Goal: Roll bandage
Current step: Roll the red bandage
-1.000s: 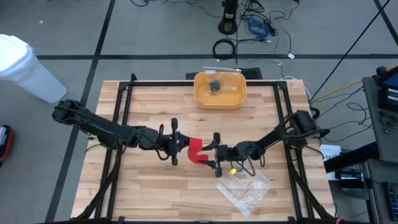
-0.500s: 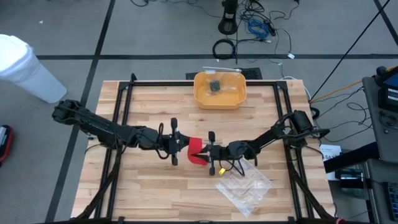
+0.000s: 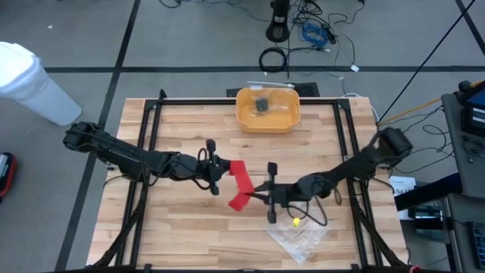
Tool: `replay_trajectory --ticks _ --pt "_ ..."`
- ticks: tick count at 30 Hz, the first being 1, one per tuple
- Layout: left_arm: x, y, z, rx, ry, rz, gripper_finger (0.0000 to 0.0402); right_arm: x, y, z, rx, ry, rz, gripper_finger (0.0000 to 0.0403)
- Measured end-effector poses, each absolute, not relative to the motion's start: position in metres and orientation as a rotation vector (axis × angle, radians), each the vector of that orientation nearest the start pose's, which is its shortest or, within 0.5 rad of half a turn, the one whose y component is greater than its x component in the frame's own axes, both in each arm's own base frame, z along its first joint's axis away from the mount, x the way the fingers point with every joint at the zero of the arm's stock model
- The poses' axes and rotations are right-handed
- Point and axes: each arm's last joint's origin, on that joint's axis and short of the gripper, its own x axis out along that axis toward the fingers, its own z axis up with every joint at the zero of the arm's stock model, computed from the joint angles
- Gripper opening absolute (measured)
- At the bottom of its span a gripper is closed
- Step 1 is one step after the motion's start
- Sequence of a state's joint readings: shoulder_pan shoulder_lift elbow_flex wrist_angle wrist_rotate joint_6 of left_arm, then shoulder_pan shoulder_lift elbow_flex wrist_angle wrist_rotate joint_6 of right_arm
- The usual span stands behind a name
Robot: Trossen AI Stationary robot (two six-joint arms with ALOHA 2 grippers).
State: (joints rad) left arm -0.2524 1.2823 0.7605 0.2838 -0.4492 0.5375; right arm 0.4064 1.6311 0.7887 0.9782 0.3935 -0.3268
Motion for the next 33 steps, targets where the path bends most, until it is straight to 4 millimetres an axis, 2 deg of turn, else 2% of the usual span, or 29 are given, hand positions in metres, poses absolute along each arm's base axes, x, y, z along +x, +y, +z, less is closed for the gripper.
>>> replay_trajectory --ticks 8,14,17,24,33 --pt "0.272 -0.054 0.261 0.679 0.313 0.123 0.0012 0.296 0.120 0.291 -0.305 -0.120 0.010 0.0000" --pt "0.274 -0.055 0.256 0.740 0.345 0.105 0.0012 0.305 0.124 0.316 -0.367 -0.094 0.023 0.0000" --pt "0.277 -0.055 0.251 0.765 0.367 0.098 0.0012 0.309 0.125 0.326 -0.365 -0.089 0.089 0.0000" --pt "0.278 -0.053 0.253 0.741 0.363 0.195 0.0012 0.323 0.137 0.302 -0.321 0.003 0.163 0.0000" --pt "0.275 -0.054 0.260 0.683 0.322 0.221 0.0012 0.347 0.155 0.242 -0.269 0.168 0.200 0.0000"
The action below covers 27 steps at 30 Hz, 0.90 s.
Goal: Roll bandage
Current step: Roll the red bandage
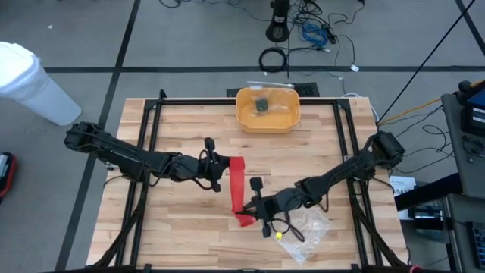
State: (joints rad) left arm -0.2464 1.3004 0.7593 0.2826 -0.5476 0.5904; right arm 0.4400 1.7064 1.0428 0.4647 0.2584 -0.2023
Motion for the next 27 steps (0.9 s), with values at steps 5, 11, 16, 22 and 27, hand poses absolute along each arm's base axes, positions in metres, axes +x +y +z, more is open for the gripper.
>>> replay_trajectory --ticks 5,11,16,22,27 --pt "0.265 -0.058 0.274 0.590 0.253 0.203 0.0012 0.354 0.158 0.221 -0.255 0.220 0.199 0.0000" --pt "0.254 -0.068 0.283 0.528 0.206 0.135 0.0012 0.358 0.154 0.224 -0.239 0.183 0.177 0.0000" --pt "0.242 -0.074 0.293 0.511 0.169 0.126 0.0012 0.359 0.152 0.227 -0.229 0.148 0.171 0.0000" --pt "0.235 -0.072 0.296 0.524 0.199 0.188 0.0012 0.356 0.158 0.231 -0.232 0.118 0.187 0.0000" --pt "0.235 -0.075 0.297 0.495 0.181 0.182 0.0012 0.360 0.154 0.227 -0.217 0.130 0.173 0.0000"
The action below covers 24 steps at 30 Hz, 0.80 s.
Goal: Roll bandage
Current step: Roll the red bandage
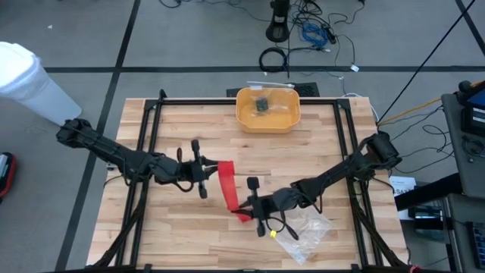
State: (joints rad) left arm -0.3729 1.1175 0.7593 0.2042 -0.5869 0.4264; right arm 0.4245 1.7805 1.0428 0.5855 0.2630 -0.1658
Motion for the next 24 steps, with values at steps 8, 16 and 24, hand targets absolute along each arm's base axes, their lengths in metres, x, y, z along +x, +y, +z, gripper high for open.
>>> replay_trajectory --ticks 8,16,24 --pt "0.230 -0.089 0.304 0.430 0.094 0.140 0.0014 0.368 0.136 0.218 -0.216 0.072 0.110 0.0000" --pt "0.226 -0.099 0.306 0.381 0.067 0.096 0.0016 0.367 0.105 0.208 -0.198 0.029 0.017 0.0000" --pt "0.225 -0.105 0.306 0.346 0.045 -0.020 0.0018 0.371 0.078 0.214 -0.330 -0.046 -0.066 0.0000"
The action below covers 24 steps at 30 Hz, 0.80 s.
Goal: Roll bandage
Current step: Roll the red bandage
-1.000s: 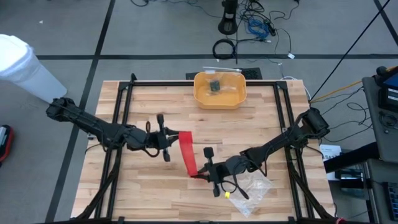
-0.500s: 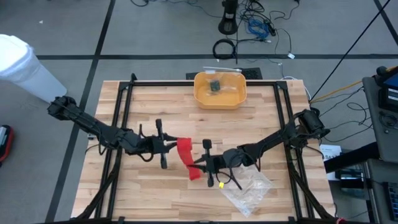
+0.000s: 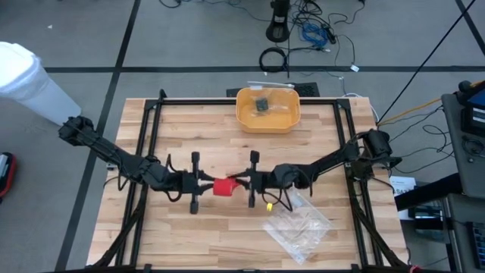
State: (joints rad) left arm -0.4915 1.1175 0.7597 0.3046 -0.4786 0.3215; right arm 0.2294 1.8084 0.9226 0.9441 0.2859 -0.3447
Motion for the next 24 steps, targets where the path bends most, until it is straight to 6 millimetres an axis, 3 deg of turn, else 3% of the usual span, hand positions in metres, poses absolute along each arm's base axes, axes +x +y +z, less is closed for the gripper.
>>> replay_trajectory --ticks 8,17,24 --pt "0.225 -0.108 0.301 0.363 0.080 -0.131 0.0019 0.370 0.056 0.230 -0.435 -0.086 -0.164 0.0000" --pt "0.231 -0.095 0.299 0.314 0.244 -0.160 0.0012 0.353 0.055 0.268 -0.649 -0.152 -0.222 0.0000" --pt "0.243 -0.087 0.288 0.304 0.333 -0.198 0.0012 0.356 0.055 0.279 -0.717 -0.135 -0.198 0.0000"
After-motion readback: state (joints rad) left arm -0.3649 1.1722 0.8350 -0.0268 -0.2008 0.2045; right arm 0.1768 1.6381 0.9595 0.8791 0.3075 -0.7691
